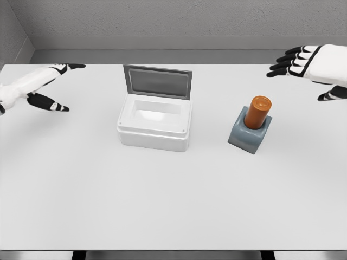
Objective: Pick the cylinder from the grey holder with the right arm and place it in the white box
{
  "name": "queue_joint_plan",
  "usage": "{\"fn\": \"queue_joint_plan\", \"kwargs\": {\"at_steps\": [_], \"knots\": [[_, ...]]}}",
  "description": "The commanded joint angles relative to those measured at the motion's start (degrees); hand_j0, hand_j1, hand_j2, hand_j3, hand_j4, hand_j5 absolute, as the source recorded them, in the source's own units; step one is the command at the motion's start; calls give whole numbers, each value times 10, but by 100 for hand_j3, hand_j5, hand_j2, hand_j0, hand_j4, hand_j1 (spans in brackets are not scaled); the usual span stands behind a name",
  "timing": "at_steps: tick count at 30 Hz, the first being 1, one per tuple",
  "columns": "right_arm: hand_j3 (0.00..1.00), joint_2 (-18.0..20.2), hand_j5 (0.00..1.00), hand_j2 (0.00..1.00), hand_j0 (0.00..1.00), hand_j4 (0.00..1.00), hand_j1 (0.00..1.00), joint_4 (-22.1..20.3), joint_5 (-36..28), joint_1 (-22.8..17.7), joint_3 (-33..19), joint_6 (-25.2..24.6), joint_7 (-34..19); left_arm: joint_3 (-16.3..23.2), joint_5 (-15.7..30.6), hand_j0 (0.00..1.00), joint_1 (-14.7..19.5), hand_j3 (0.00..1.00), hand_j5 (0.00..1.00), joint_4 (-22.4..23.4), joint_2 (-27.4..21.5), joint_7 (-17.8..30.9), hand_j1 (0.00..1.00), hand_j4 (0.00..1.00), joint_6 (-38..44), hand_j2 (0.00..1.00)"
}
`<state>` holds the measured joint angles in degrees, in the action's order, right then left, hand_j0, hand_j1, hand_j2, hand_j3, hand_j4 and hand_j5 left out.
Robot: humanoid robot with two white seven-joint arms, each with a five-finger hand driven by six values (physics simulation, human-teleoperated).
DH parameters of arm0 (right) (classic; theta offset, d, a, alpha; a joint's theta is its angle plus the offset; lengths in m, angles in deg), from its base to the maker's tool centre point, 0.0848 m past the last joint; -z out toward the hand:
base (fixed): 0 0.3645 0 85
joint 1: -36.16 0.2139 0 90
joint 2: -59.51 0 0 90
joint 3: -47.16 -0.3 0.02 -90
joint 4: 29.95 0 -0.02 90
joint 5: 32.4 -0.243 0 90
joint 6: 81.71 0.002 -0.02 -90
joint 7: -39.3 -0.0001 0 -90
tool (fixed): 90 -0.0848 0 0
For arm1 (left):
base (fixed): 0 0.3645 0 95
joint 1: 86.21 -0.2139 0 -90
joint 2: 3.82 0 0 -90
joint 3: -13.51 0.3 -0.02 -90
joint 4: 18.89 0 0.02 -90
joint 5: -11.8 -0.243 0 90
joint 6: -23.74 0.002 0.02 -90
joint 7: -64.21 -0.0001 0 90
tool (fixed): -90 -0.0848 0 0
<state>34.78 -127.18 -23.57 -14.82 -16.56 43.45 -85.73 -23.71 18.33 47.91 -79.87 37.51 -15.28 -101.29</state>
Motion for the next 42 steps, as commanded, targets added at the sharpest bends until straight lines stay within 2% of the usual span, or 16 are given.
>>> {"fn": "queue_joint_plan", "kwargs": {"at_steps": [1, 2, 4, 6, 7, 9, 11, 18, 21, 24, 27, 28, 29, 32, 40, 42], "knots": [[100, -1, 100, 100, 100, 100, 100, -3, -3, 0, 4, -2, 0, 12, 87, 100, 0, 100, 100, 4, 31, 61, 100, 100, 0, 100], [100, 0, 100, 100, 100, 100, 100, -8, -3, -3, 4, -2, 0, 12, 149, 100, 0, 100, 100, 8, 31, 107, 100, 100, 0, 100], [100, 0, 100, 100, 100, 100, 100, -9, -3, -9, 4, -2, 0, 8, 194, 100, 6, 100, 100, 17, 31, 119, 100, 100, 0, 100], [100, 1, 100, 100, 100, 100, 100, -11, -3, -21, 5, -2, 0, 4, 193, 100, 21, 100, 100, 78, 63, 120, 100, 100, 0, 100], [100, 1, 100, 100, 100, 100, 100, -13, -2, -22, 12, -2, 0, 1, 191, 100, 28, 100, 100, 133, 82, 120, 100, 100, 0, 100], [100, -2, 100, 100, 100, 100, 100, -14, -2, -20, 25, -2, 0, -28, 186, 100, 25, 100, 100, 152, 79, 119, 100, 100, 0, 100], [100, -13, 100, 100, 100, 100, 100, -14, -2, -17, 26, -2, 0, -33, 182, 100, 18, 100, 100, 168, 85, 119, 100, 100, 0, 100], [100, -50, 100, 100, 100, 100, 100, -12, 22, 3, 56, -2, 0, -34, 178, 100, 14, 100, 100, 167, 75, 121, 100, 100, 0, 100], [100, -49, 100, 100, 100, 100, 100, -9, 37, 6, 67, -2, 0, -34, 179, 100, 17, 100, 100, 164, 75, 152, 100, 100, 0, 100], [100, -56, 100, 100, 100, 100, 100, -3, 40, 7, 72, -2, 0, -33, 179, 100, 16, 100, 100, 164, 75, 153, 100, 100, 0, 100], [100, -72, 100, 100, 100, 100, 100, 5, 58, 8, 72, -2, 0, -31, 177, 100, 14, 100, 100, 166, 79, 153, 100, 100, 0, 100], [100, -80, 100, 100, 100, 100, 100, 13, 59, 7, 72, -2, 0, -31, 153, 100, 15, 100, 100, 166, 81, 153, 100, 100, 0, 100], [100, -84, 100, 100, 100, 100, 100, 24, 59, 7, 72, -2, 0, -31, 148, 100, 15, 100, 100, 165, 85, 153, 100, 100, 0, 100], [100, -101, 100, 100, 100, 100, 100, 44, 77, 8, 74, -2, 0, -31, 147, 100, 14, 100, 100, 166, 86, 153, 100, 100, 0, 100], [100, -110, 100, 100, 100, 100, 100, 48, 78, 14, 85, -2, 0, -30, 146, 100, 12, 100, 100, 164, 90, 153, 100, 100, 0, 100], [100, -117, 100, 100, 100, 100, 100, 62, 89, 18, 85, -2, 0, -29, 146, 100, 12, 100, 100, 164, 90, 153, 100, 100, 0, 100]]}}
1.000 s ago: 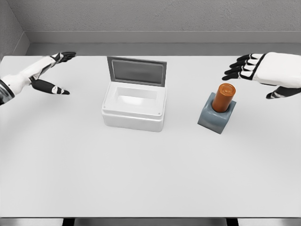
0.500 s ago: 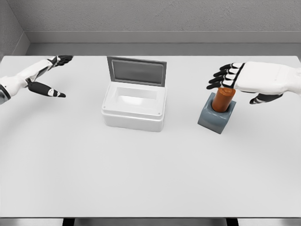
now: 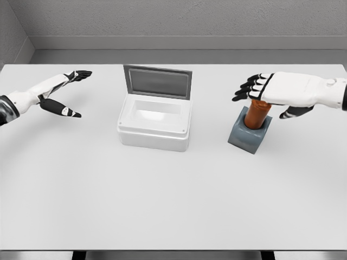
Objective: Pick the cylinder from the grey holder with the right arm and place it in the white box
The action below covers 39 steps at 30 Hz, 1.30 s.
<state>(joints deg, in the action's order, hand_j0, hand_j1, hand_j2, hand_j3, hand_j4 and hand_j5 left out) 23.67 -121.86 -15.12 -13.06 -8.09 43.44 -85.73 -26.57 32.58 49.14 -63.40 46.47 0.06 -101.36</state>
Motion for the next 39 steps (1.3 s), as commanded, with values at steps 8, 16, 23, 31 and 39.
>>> {"fn": "queue_joint_plan", "kwargs": {"at_steps": [8, 16, 23, 31, 39], "knots": [[100, -15, 100, 100, 100, 100, 100, 19, 9, 2, 12, -1, 0, -1, 3, 100, -1, 100, 100, 1, 1, 0, 100, 100, 1, 100], [100, -16, 100, 100, 100, 100, 100, 19, 13, 4, 21, -1, 0, -1, 3, 100, -1, 100, 100, 2, 1, 0, 100, 100, 1, 100], [100, -15, 100, 100, 100, 100, 100, 19, 15, 4, 22, -1, 0, -1, -9, 100, -1, 100, 100, 3, 1, 0, 100, 100, 1, 100], [100, -16, 100, 100, 100, 100, 100, 18, 15, 5, 24, -1, 0, -1, -10, 100, -1, 100, 100, 3, 1, 0, 100, 100, 1, 100], [84, -15, 84, 84, 84, 84, 84, 18, 15, 5, 25, -1, 0, -1, -11, 100, -1, 100, 100, 3, 1, 0, 100, 100, 1, 100]]}}
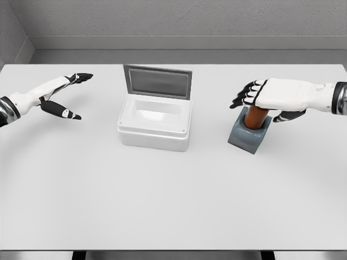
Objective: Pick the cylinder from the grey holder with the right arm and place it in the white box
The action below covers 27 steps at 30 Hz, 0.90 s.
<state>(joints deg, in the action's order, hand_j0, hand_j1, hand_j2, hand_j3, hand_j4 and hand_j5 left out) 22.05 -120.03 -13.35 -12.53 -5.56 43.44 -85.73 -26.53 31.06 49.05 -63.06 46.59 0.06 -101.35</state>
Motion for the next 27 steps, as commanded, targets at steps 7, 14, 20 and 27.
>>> {"fn": "queue_joint_plan", "kwargs": {"at_steps": [7, 14, 20, 27], "knots": [[71, 2, 71, 71, 71, 71, 71, -1, -4, 0, 1, -2, 0, -1, 3, 100, -1, 100, 100, 0, 0, 0, 100, 100, 1, 100], [62, 2, 62, 62, 62, 62, 62, -2, -5, 0, 10, -2, 0, -1, 3, 100, -1, 100, 100, 0, -1, 0, 100, 100, 1, 100], [47, 5, 47, 47, 47, 47, 47, -1, -12, 3, 16, -2, 0, -1, 3, 100, -2, 100, 100, -1, -1, 0, 100, 100, 1, 100], [42, 16, 42, 42, 42, 42, 42, 0, -28, 4, 6, -2, 0, -1, 3, 100, -2, 100, 100, -1, -2, 0, 100, 100, 1, 100]]}}
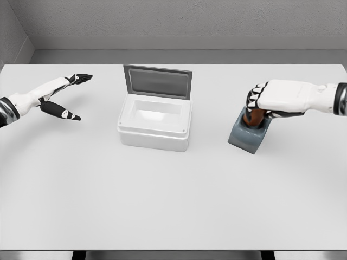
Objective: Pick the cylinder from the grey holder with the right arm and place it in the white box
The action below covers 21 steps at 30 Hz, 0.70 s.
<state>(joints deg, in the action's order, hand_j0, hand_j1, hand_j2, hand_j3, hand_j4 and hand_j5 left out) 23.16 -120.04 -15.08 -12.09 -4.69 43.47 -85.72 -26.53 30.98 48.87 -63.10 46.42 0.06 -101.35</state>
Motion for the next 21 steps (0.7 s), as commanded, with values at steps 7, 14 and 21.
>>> {"fn": "queue_joint_plan", "kwargs": {"at_steps": [7, 14, 21], "knots": [[38, -4, 38, 38, 38, 38, 38, 0, -41, 4, -34, -2, 0, -1, 4, 100, 0, 100, 100, 0, -1, 0, 100, 100, 1, 100], [37, -16, 37, 37, 37, 37, 37, 0, -55, 20, -37, -2, 0, -2, 4, 100, 0, 100, 100, 0, -3, 0, 100, 100, 1, 100], [35, -60, 35, 35, 35, 35, 35, -2, -55, 40, -34, -2, 0, -1, 4, 100, 0, 100, 100, 0, -1, 0, 100, 100, 1, 100]]}}
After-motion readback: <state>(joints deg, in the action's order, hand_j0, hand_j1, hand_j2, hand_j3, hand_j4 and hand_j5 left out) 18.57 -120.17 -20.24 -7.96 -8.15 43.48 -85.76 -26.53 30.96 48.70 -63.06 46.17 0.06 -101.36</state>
